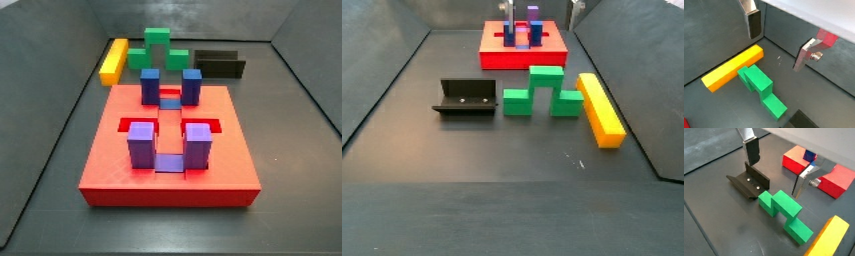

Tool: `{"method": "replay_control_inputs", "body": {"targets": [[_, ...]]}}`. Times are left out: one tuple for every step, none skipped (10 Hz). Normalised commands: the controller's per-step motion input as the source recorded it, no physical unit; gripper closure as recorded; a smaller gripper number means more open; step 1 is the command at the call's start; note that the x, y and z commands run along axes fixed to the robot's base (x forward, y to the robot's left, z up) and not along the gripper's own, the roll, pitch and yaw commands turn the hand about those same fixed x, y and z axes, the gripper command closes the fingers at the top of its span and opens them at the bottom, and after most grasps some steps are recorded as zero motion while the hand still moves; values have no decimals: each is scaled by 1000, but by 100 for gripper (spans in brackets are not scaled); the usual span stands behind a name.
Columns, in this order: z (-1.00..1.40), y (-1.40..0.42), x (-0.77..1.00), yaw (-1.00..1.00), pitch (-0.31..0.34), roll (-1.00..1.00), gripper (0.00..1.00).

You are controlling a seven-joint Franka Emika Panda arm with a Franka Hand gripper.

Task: Pick up the yellow object. Move up. Move to above the board. Insert the yellow object.
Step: Pick up the yellow object.

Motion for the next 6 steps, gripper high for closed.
{"method": "replay_control_inputs", "body": {"targets": [[0,417,-77,-186,0,-201,0],[0,529,-189,-260,-7,-213,0],[0,494,-234,-220,-33,-206,0],[-11,334,-346,-189,-77,-106,0],[-331,0,-611,-26,-246,0,0],[-474,-114,-631,0,-260,6,0]]}}
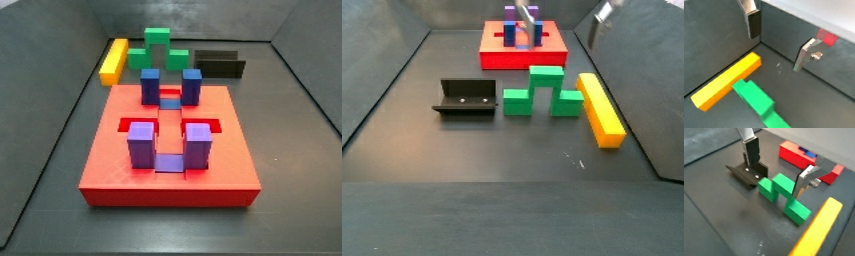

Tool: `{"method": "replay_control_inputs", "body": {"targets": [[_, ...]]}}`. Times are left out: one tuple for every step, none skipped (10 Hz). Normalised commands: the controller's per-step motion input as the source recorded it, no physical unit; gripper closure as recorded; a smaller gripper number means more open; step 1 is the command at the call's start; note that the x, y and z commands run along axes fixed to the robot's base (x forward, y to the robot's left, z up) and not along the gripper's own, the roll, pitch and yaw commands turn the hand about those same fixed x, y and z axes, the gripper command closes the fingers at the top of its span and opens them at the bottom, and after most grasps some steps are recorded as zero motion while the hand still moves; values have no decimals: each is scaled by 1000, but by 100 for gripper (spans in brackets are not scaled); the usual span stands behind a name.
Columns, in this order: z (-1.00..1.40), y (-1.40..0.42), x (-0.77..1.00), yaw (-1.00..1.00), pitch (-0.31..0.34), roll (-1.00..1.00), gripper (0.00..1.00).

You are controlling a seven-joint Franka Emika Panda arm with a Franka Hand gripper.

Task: Pick up the yellow object. Move up. Move to above the board. Insert the yellow object.
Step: Pick up the yellow object.

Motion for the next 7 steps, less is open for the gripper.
{"method": "replay_control_inputs", "body": {"targets": [[-434,-194,-620,3,-241,59,0],[-297,-157,-546,0,-210,63,0],[-154,0,-520,0,-160,56,0],[-29,180,-491,-146,-90,0,0],[-74,129,-560,-166,-99,3,0],[-160,0,-529,-134,-131,21,0],[-189,-86,-329,0,-136,59,0]]}}
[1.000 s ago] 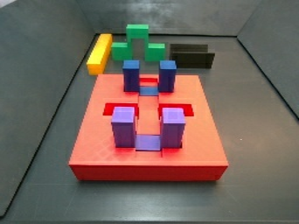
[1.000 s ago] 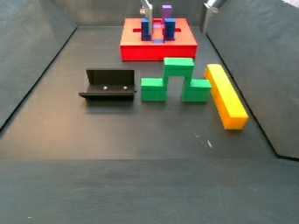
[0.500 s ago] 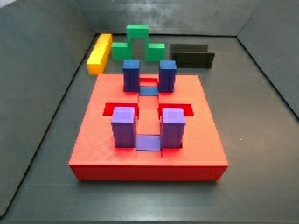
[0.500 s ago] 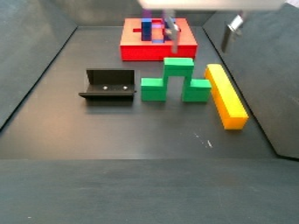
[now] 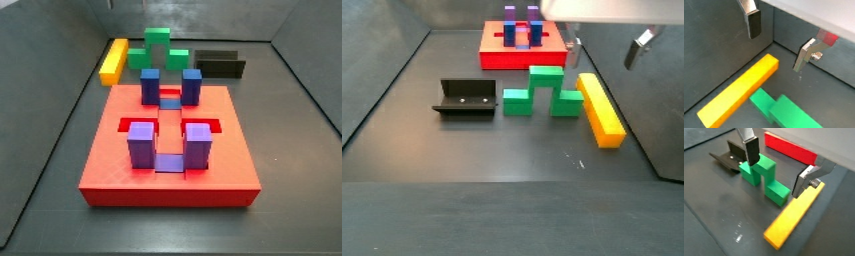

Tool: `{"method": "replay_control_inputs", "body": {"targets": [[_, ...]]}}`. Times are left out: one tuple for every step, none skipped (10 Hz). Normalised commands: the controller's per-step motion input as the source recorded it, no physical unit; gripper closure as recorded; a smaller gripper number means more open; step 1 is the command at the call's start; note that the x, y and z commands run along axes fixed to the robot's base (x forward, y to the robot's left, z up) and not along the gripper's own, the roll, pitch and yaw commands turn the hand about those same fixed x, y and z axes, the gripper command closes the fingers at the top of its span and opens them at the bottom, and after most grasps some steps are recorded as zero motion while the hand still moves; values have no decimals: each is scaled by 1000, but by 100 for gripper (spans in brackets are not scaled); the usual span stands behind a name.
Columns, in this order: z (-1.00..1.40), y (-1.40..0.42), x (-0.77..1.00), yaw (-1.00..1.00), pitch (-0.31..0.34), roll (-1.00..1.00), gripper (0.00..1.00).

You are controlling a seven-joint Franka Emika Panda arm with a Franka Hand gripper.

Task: Pick up the yellow object. Move up. Move to above the board. Insert the yellow object.
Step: Pick up the yellow object.

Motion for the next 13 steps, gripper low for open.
{"method": "replay_control_inputs", "body": {"targets": [[-229,-131,-220,46,-129,69,0],[-297,-120,-203,83,-116,80,0],[-331,-131,-200,106,-107,96,0],[-271,-200,-157,151,-91,86,0],[-183,-274,-100,203,-84,60,0],[-149,-349,-14,189,-51,103,0],[-100,-371,0,43,-44,177,0],[-140,-329,-69,29,-69,133,0],[-137,-311,0,0,-64,139,0],[-191,-311,0,0,-44,173,0],[-274,-360,-3,0,-87,199,0],[-289,-254,-194,0,-117,183,0],[-326,-109,-380,0,-111,186,0]]}}
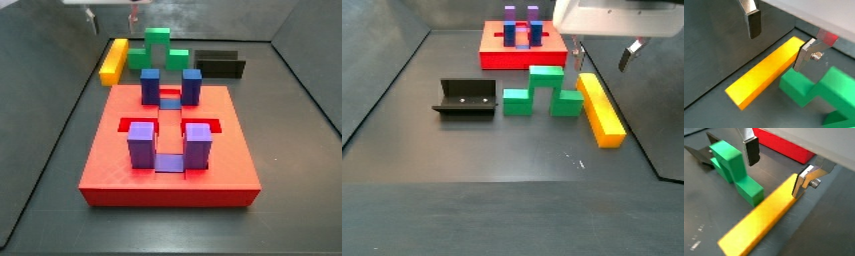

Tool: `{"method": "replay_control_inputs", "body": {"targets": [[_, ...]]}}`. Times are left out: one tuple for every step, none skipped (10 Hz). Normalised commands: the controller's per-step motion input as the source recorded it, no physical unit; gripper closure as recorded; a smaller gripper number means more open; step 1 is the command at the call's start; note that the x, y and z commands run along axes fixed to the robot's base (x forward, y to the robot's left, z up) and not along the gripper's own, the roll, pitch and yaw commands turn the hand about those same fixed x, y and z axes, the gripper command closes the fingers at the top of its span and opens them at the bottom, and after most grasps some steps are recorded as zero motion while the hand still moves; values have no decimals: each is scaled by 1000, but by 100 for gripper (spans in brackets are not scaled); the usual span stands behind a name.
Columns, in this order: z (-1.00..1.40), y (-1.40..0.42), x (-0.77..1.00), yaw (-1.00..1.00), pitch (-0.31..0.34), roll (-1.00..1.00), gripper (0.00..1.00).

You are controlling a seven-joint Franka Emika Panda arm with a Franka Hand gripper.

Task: Pick up the yellow object. Move up. Move to above the board. Insert the yellow object.
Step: Pick up the yellow object.

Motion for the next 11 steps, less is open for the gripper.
{"method": "replay_control_inputs", "body": {"targets": [[-280,0,-497,-111,-71,150,0],[-194,94,-346,-149,-6,53,0],[-43,80,-183,-60,0,0,0],[0,97,0,0,0,0,0],[0,149,209,20,4,0,0],[0,140,217,0,19,0,0],[0,126,126,0,4,0,0],[-14,89,0,0,0,13,0],[-43,34,0,0,0,30,0],[-94,54,-11,0,0,63,0],[-249,97,0,0,0,81,0]]}}
